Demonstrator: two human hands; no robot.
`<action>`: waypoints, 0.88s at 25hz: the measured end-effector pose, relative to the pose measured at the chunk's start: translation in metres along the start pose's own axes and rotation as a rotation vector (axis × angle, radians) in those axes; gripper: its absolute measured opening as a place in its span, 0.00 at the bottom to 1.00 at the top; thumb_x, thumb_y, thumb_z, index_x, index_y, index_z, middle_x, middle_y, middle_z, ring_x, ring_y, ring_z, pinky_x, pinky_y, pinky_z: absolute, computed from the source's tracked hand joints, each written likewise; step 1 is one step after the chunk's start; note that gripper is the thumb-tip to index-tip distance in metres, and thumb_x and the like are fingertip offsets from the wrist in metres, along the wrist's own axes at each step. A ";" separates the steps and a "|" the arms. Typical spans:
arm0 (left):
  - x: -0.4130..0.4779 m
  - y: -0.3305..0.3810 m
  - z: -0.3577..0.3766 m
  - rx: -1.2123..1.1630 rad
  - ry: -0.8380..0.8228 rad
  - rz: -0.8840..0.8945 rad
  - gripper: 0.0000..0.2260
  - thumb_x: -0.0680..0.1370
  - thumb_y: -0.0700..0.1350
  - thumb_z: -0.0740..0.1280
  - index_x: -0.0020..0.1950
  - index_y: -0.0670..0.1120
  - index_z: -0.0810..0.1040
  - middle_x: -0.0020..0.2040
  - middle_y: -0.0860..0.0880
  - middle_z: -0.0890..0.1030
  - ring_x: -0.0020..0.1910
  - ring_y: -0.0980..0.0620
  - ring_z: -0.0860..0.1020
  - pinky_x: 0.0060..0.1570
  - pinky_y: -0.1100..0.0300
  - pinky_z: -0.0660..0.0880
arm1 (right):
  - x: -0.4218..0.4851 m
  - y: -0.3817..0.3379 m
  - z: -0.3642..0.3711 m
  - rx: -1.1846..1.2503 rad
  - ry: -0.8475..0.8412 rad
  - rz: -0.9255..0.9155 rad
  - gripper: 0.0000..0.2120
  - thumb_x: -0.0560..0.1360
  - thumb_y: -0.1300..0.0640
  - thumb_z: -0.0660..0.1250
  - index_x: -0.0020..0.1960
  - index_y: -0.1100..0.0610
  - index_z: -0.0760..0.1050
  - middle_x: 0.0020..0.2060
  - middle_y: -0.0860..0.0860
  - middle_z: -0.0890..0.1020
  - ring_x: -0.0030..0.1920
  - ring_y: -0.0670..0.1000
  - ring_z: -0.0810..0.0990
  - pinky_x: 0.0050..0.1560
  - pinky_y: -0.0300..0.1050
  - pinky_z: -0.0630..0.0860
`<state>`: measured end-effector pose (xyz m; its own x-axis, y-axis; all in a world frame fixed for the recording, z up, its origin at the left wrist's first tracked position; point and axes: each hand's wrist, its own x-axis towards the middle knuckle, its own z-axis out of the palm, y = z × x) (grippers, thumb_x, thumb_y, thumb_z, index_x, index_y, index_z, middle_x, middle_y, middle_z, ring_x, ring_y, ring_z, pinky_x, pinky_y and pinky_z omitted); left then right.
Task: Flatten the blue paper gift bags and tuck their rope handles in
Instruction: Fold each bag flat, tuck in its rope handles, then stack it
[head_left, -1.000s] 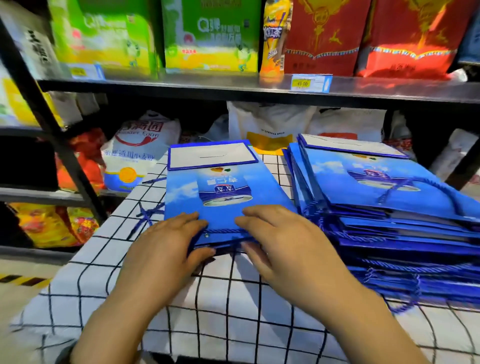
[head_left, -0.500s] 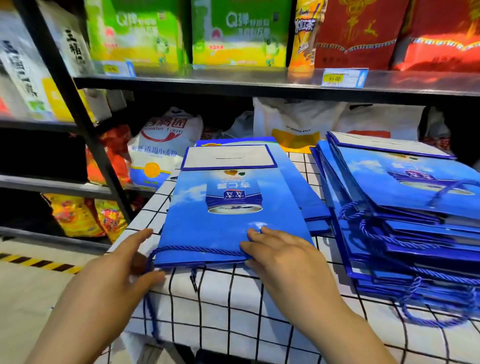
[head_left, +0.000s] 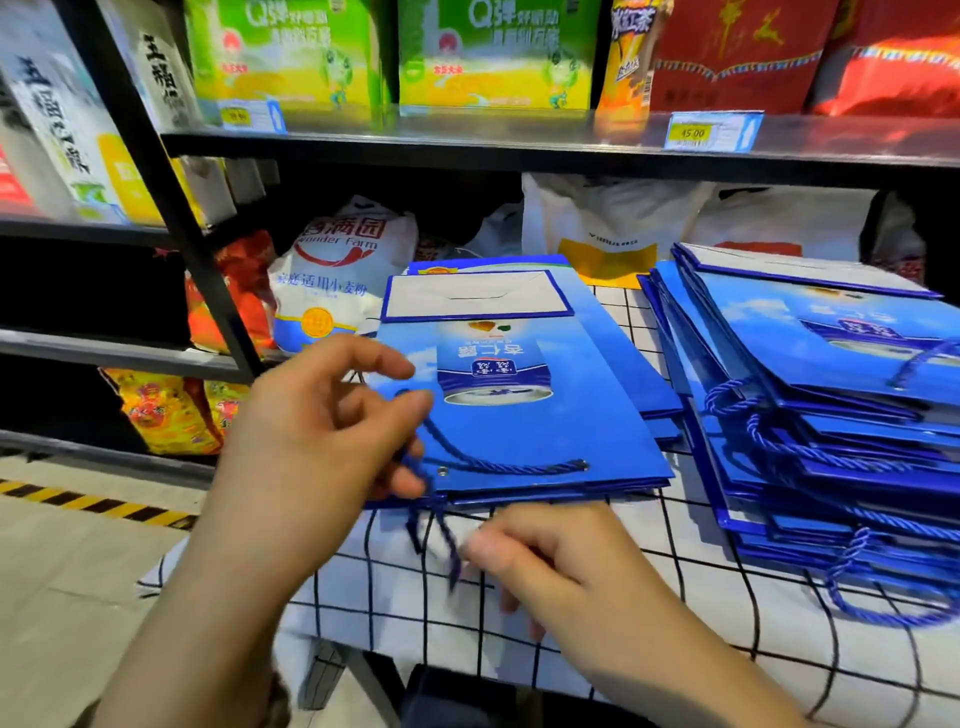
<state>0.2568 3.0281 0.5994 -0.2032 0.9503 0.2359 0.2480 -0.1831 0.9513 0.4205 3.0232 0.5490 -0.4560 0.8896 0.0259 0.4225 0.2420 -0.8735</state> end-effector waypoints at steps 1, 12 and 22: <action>0.005 0.004 0.006 -0.021 -0.038 0.006 0.07 0.72 0.36 0.68 0.41 0.47 0.75 0.23 0.46 0.76 0.18 0.51 0.74 0.19 0.67 0.68 | 0.001 -0.002 0.002 0.037 -0.086 0.047 0.18 0.64 0.34 0.60 0.41 0.46 0.77 0.30 0.47 0.76 0.31 0.42 0.73 0.34 0.42 0.72; 0.031 0.009 0.005 0.009 -0.059 0.018 0.02 0.74 0.39 0.67 0.45 0.45 0.75 0.23 0.48 0.77 0.20 0.54 0.76 0.21 0.66 0.70 | 0.026 -0.008 -0.012 -0.050 0.182 0.078 0.09 0.65 0.50 0.73 0.44 0.48 0.77 0.26 0.48 0.76 0.26 0.42 0.71 0.32 0.32 0.67; 0.026 -0.020 -0.002 0.212 -0.053 0.122 0.12 0.74 0.49 0.67 0.56 0.58 0.72 0.39 0.53 0.81 0.36 0.56 0.81 0.40 0.59 0.76 | 0.039 -0.018 -0.018 0.173 0.239 0.047 0.12 0.70 0.64 0.69 0.32 0.50 0.79 0.27 0.53 0.80 0.25 0.43 0.76 0.29 0.36 0.75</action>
<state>0.2443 3.0561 0.5869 -0.1115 0.9373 0.3303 0.4622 -0.2453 0.8521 0.4089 3.0605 0.5742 -0.2330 0.9693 0.0792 0.2900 0.1470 -0.9457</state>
